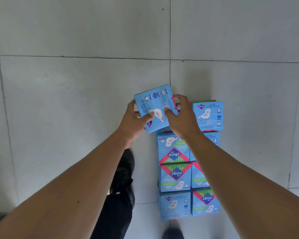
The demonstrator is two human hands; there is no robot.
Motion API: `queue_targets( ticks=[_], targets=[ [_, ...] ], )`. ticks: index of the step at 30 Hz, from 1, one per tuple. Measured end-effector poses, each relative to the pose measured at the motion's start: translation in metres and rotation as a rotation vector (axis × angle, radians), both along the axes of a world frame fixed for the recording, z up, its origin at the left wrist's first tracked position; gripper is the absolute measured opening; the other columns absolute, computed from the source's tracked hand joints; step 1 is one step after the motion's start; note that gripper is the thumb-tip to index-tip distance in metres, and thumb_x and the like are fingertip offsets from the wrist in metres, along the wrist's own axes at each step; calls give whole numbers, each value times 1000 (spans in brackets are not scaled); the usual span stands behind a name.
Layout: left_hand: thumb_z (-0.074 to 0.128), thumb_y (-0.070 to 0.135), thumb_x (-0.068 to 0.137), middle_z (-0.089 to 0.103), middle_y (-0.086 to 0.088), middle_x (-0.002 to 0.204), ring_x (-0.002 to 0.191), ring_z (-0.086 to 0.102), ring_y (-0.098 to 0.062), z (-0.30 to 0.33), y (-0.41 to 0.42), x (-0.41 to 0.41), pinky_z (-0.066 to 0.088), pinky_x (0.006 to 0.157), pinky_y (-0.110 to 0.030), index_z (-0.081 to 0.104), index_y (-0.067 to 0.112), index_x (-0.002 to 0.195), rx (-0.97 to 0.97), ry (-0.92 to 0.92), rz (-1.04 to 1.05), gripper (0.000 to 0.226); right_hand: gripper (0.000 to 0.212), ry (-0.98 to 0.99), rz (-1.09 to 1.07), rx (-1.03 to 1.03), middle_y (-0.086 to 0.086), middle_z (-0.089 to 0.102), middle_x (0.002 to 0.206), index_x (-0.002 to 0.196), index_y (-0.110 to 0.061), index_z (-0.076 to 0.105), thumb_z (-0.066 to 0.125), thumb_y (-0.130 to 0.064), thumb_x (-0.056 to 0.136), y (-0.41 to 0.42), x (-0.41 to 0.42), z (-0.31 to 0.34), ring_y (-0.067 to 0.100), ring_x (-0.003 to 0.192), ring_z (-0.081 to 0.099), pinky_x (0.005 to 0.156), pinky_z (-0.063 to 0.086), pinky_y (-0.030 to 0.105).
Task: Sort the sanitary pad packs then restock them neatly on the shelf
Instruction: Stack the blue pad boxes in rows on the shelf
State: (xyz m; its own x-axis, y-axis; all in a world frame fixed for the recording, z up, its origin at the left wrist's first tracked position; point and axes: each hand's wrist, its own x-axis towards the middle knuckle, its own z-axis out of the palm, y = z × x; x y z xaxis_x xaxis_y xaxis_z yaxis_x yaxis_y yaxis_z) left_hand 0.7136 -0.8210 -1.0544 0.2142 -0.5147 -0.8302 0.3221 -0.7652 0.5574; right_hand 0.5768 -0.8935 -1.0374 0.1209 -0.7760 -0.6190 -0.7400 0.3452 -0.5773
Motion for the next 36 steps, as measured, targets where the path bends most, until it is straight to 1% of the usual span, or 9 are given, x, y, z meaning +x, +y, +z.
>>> queue_targets(
  ticks=[3, 8, 14, 18, 22, 24, 26, 30, 36],
  targets=[
    [75, 21, 84, 63, -9, 110, 91, 71, -18, 50, 0, 14, 59, 63, -28, 42, 24, 128, -55, 48, 82, 55, 42, -59, 38, -21, -2, 55, 118, 131, -24, 48, 60, -21, 91, -4, 11, 39, 2, 97, 56, 67, 41, 3],
    [72, 23, 87, 71, -6, 108, 84, 72, -10, 148, 8, 32, 56, 57, -24, 45, 21, 126, -118, 104, 215, 47, 41, -138, 104, -101, -2, 55, 118, 128, -32, 53, 61, -30, 87, -11, 30, 125, 13, 102, 59, 84, 51, 30],
    [68, 14, 89, 71, -6, 111, 96, 71, -21, 263, 51, 28, 59, 77, -39, 43, 17, 128, -273, 108, 485, 46, 47, -236, 209, -193, 1, 53, 122, 135, -26, 50, 63, -35, 90, 11, 48, 237, 12, 102, 57, 82, 50, 25],
    [70, 13, 87, 71, -7, 112, 99, 70, -24, 338, 110, 10, 55, 81, -33, 45, 17, 124, -365, 44, 712, 44, 56, -376, 239, -134, -1, 53, 127, 138, -28, 39, 66, -33, 90, 59, 55, 318, 11, 96, 63, 79, 53, 25],
    [75, 13, 84, 70, 7, 104, 93, 70, -12, 409, 183, -8, 57, 73, -27, 47, 31, 109, -438, -386, 820, 42, 43, -444, 380, -66, -8, 54, 120, 130, -34, 47, 63, -40, 90, 122, 66, 395, 11, 96, 64, 83, 55, 35],
    [73, 7, 84, 65, 18, 101, 96, 64, -4, 439, 222, -14, 54, 71, -22, 46, 37, 103, -461, -681, 779, 45, 36, -513, 351, 109, -8, 60, 112, 121, -32, 57, 50, -55, 93, 155, 76, 437, 17, 99, 65, 80, 56, 39],
    [70, -3, 82, 60, 24, 101, 99, 59, -2, 462, 262, -15, 53, 82, -25, 48, 40, 99, -456, -910, 736, 51, 50, -588, 357, 332, -2, 69, 105, 114, -28, 63, 38, -66, 93, 187, 88, 468, 18, 91, 70, 71, 55, 37],
    [74, -11, 70, 50, 13, 116, 108, 51, -11, 489, 342, -11, 38, 93, -12, 53, 31, 106, -342, -1418, 613, 59, 27, -610, 561, 435, -5, 73, 89, 96, -25, 67, 51, -47, 95, 257, 115, 503, 10, 75, 71, 67, 54, 32],
    [67, -11, 72, 45, -3, 133, 125, 44, -16, 496, 452, -1, 35, 104, -17, 54, 23, 116, -208, -1445, 791, 57, 8, -651, 738, 442, -5, 70, 84, 94, -23, 63, 57, -25, 89, 356, 155, 510, 10, 74, 66, 64, 50, 28]
  ],
)
